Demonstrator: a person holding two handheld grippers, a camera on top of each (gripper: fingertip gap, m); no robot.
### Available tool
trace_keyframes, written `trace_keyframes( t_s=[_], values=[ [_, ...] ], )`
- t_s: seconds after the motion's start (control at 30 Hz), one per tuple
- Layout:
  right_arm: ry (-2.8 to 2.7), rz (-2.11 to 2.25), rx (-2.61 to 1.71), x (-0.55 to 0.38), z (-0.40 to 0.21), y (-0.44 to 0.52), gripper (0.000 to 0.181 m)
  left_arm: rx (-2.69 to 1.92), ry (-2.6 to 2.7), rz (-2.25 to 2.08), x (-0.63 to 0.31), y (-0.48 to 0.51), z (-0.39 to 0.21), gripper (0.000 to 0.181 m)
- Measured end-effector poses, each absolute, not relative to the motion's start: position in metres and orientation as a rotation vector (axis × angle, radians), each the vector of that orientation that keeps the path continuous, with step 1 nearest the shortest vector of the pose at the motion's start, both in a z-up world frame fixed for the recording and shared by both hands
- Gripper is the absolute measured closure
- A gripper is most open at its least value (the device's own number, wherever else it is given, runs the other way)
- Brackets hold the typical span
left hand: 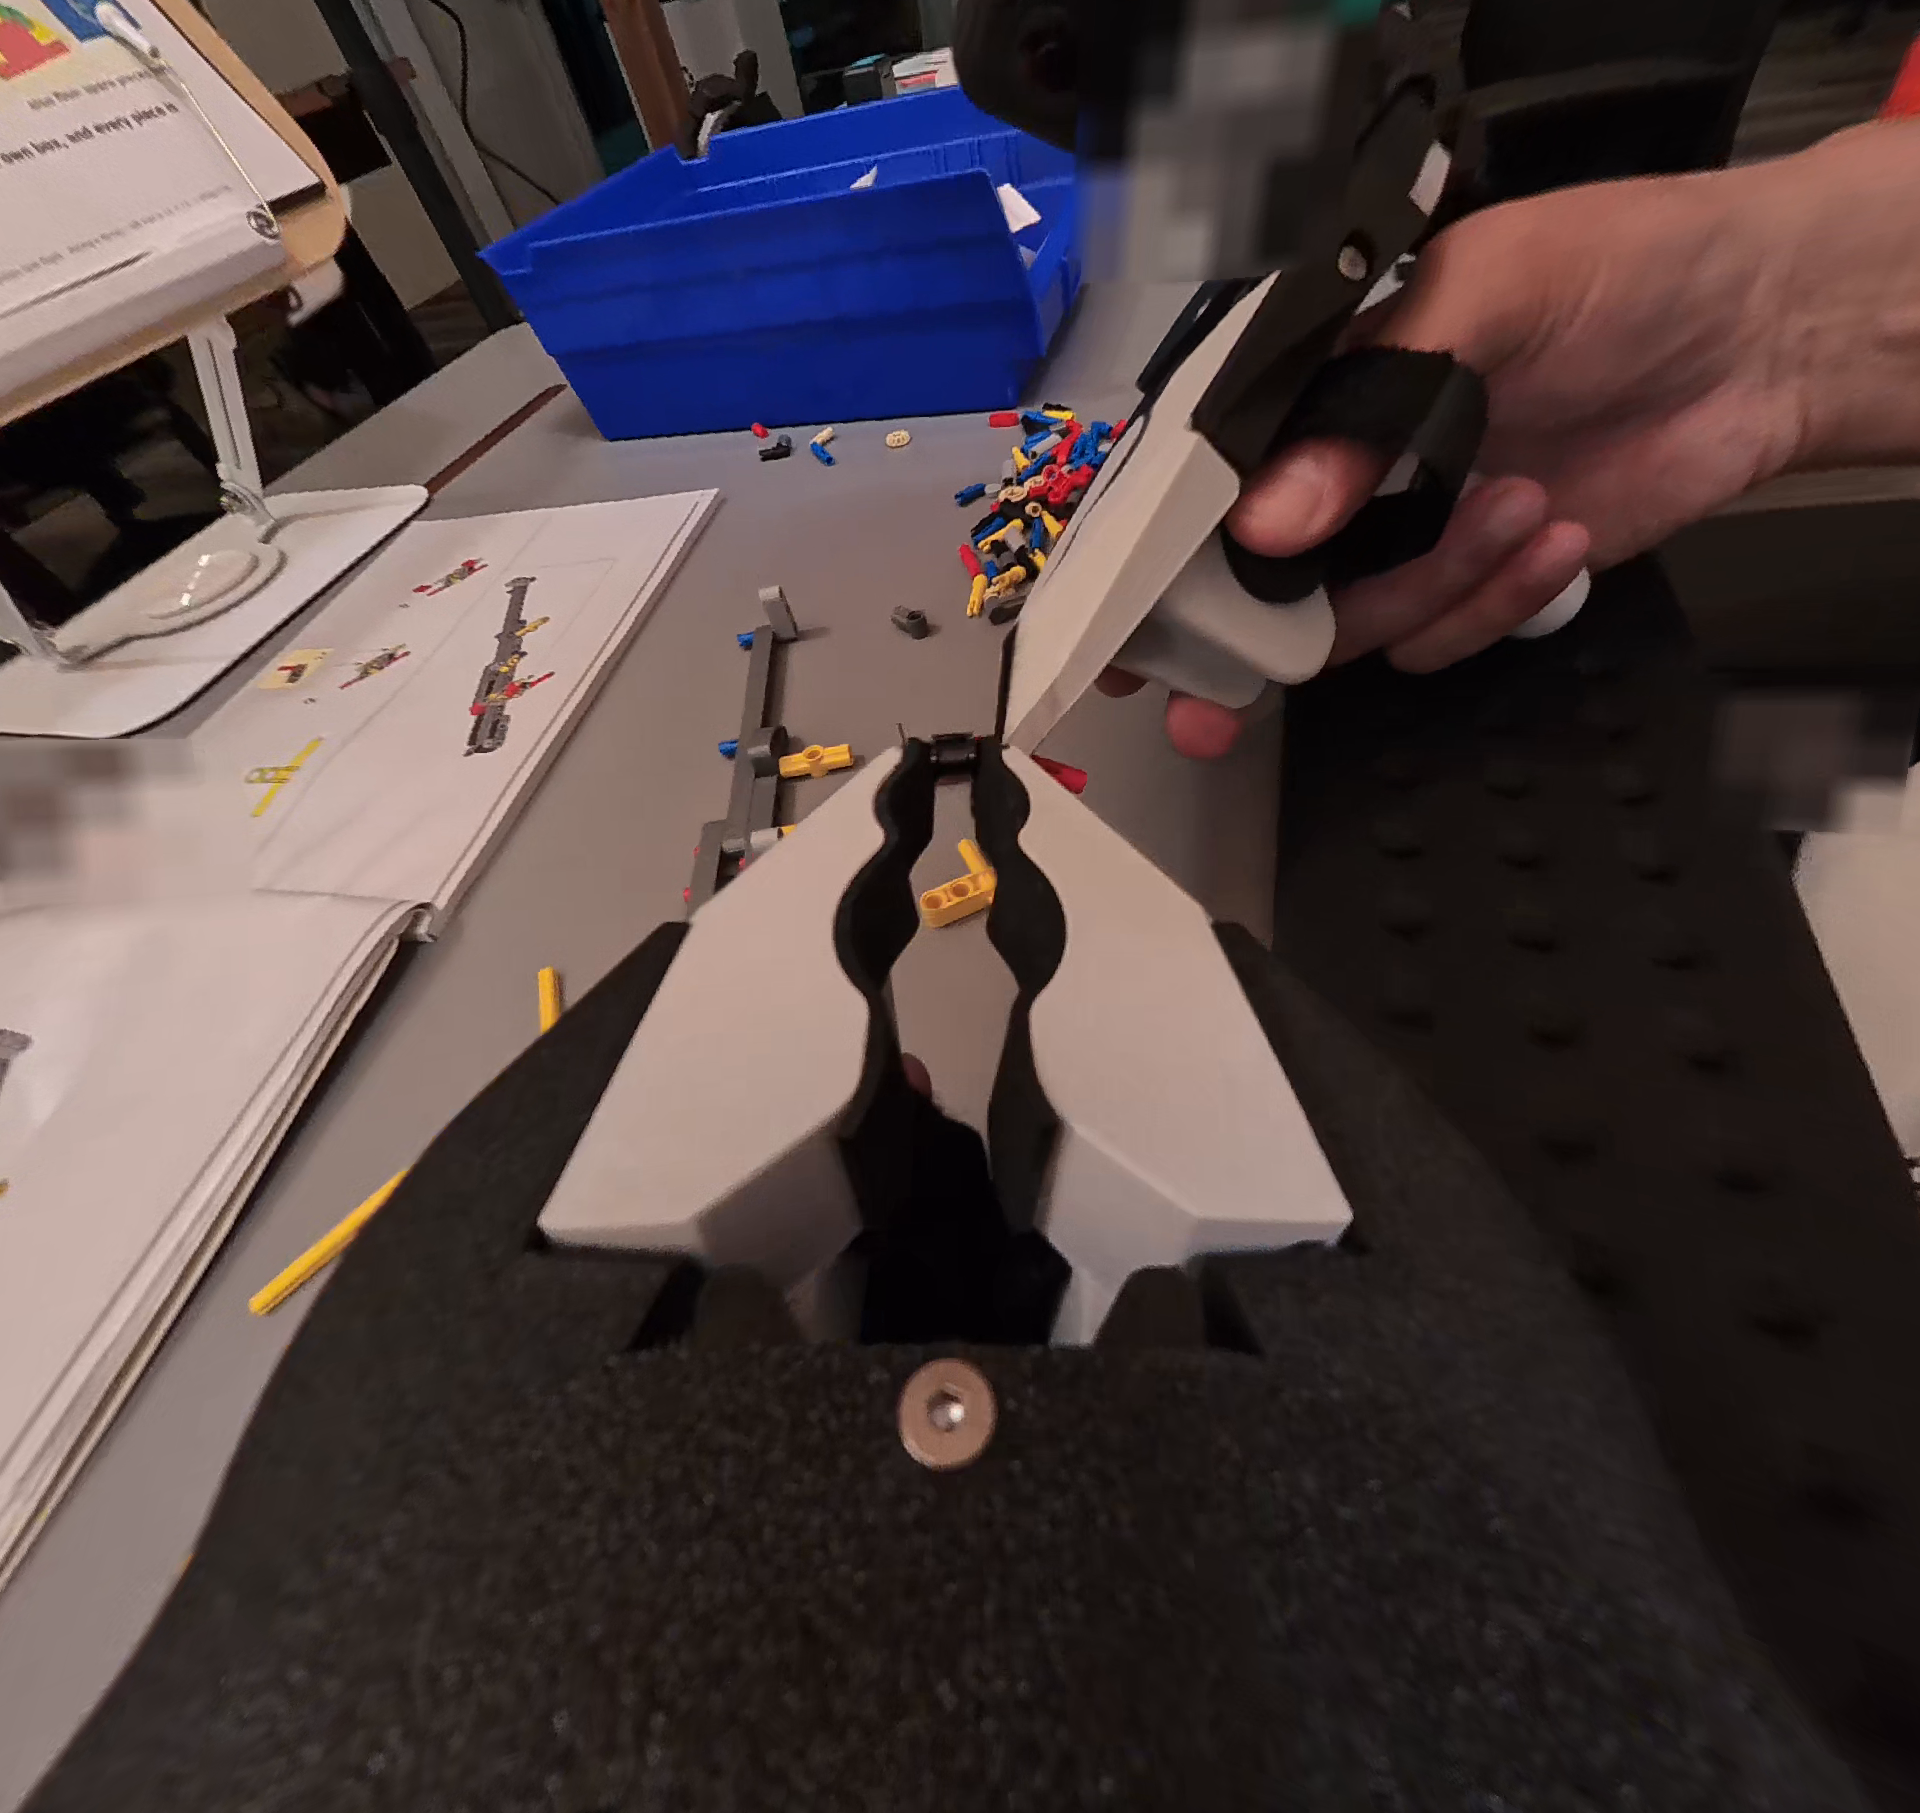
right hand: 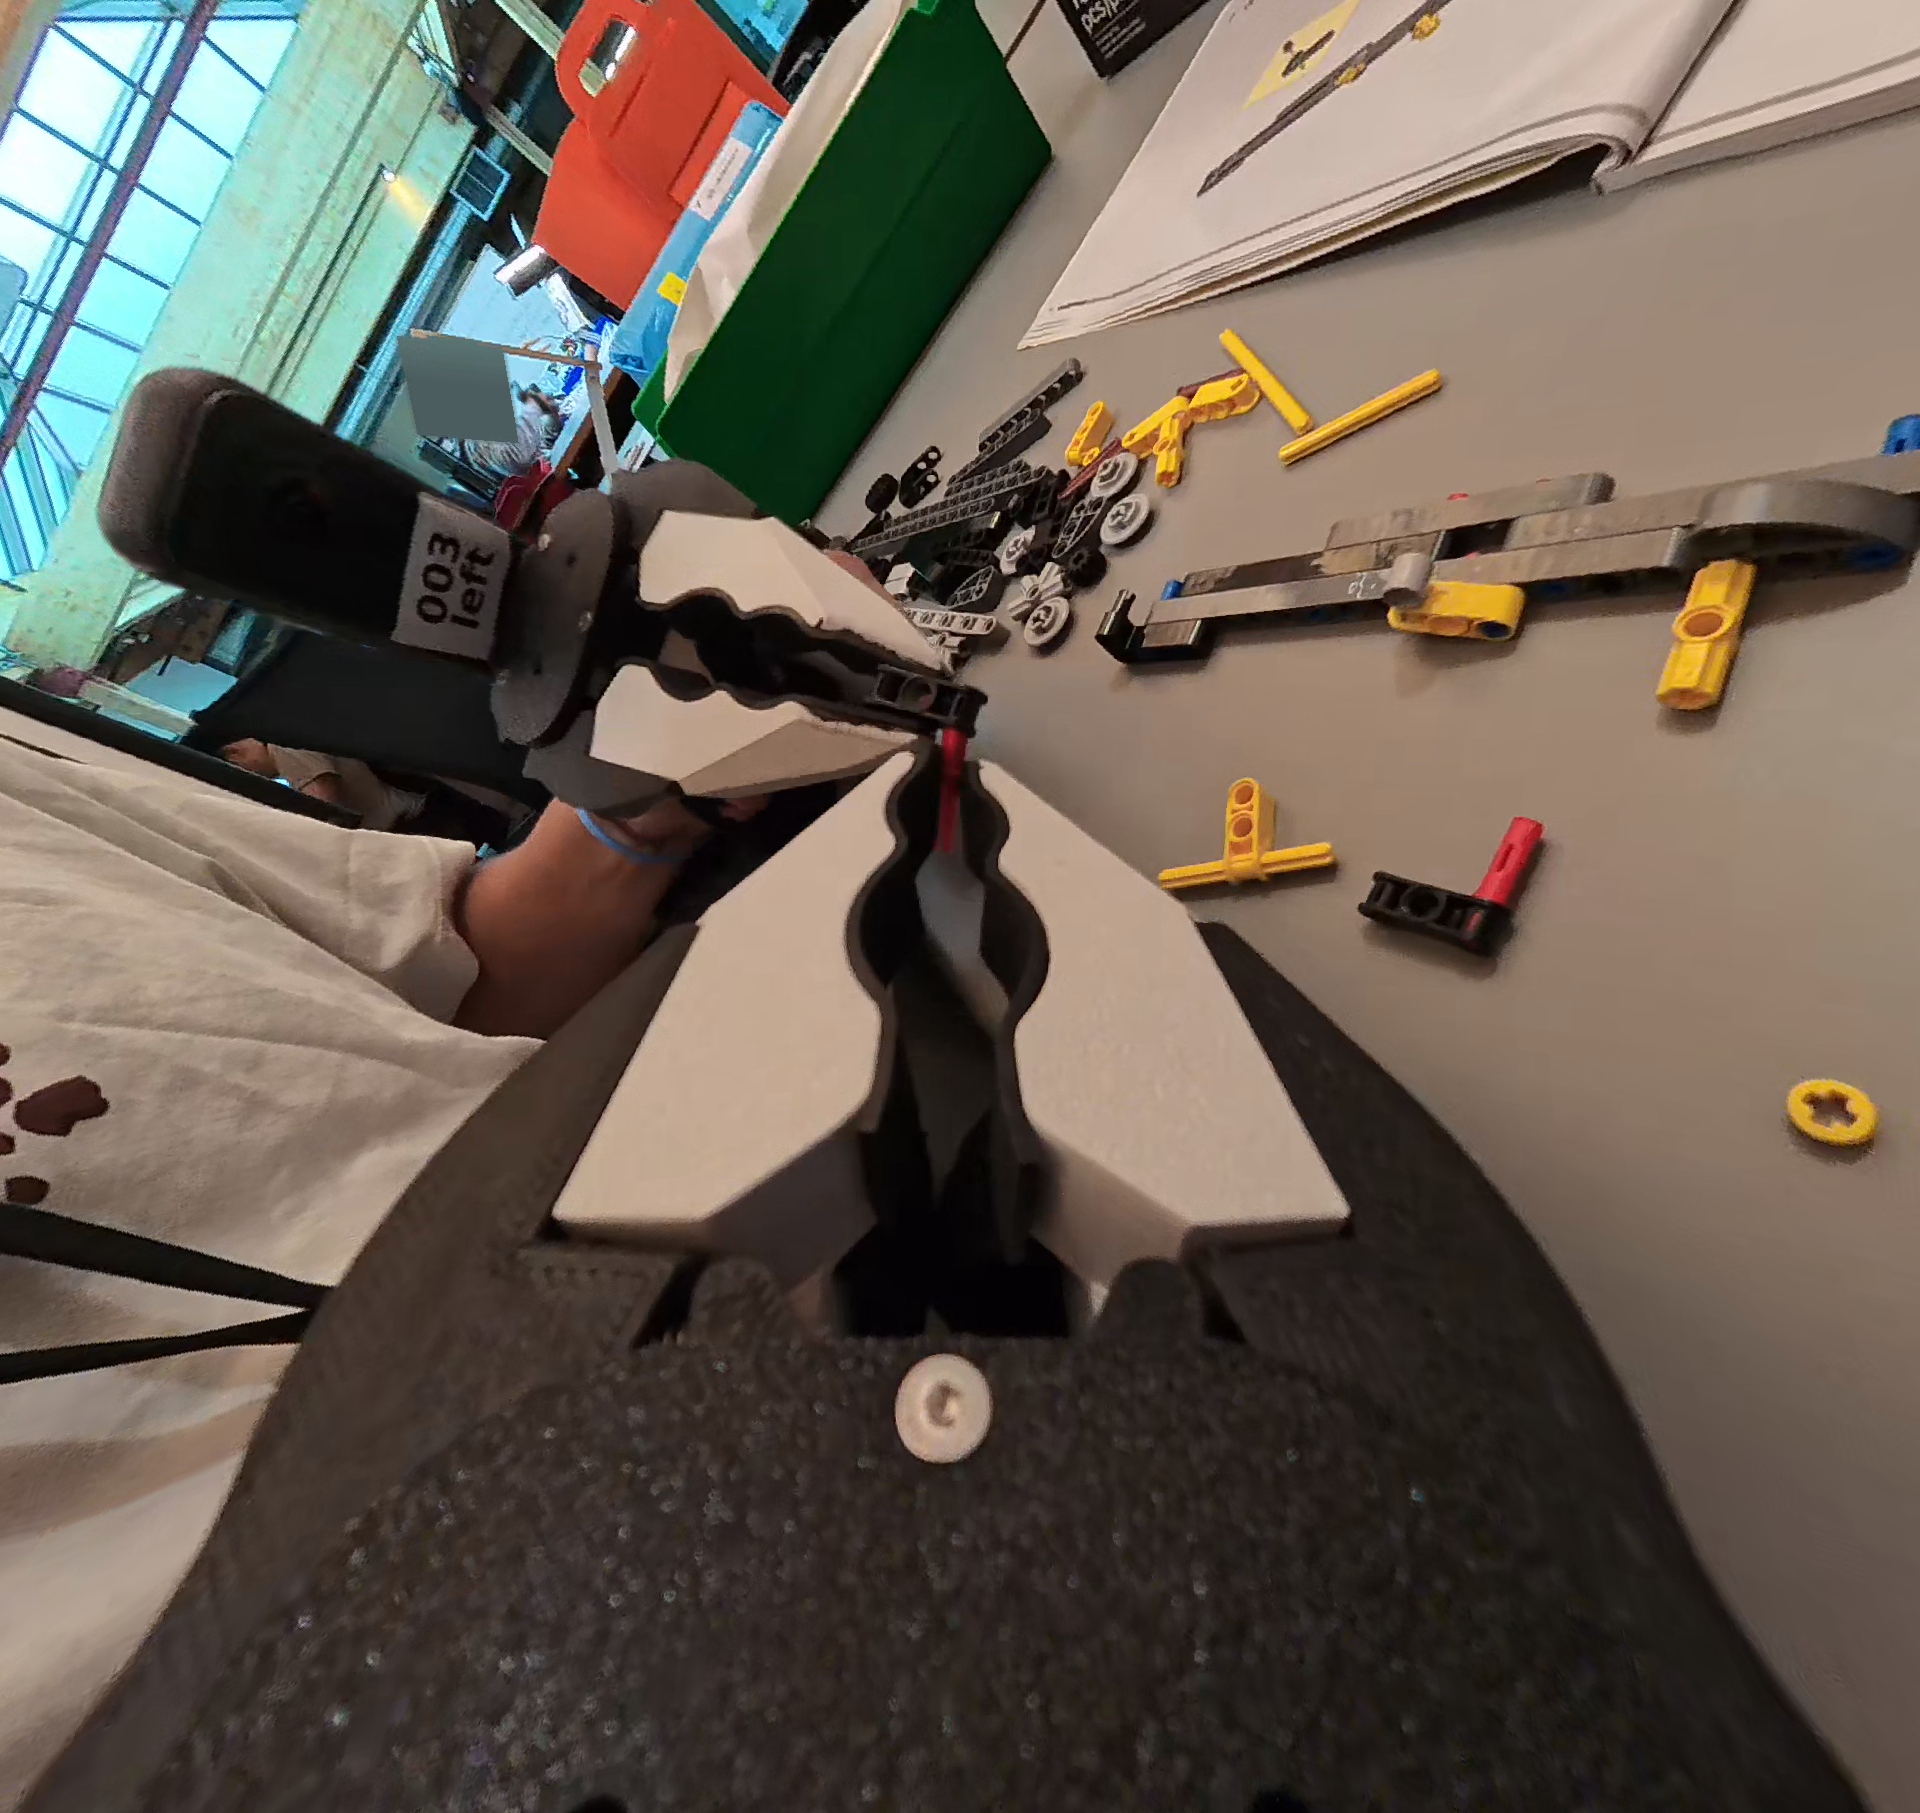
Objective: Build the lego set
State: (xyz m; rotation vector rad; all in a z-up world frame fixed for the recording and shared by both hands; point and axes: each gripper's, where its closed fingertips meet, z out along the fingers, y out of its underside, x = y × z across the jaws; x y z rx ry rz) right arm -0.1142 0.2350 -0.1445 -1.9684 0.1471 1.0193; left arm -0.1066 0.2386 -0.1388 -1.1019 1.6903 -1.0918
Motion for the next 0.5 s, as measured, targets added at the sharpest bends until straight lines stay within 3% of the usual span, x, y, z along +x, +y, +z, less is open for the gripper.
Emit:
trace_keyframes(
  t_s=[0.5],
  values=[
    [0.094, 1.032, -2.066, -0.122, -0.158, 0.231, 0.178, -0.871, 1.815, -0.823, -0.115, 0.234, -0.151, 0.174]
  ],
)
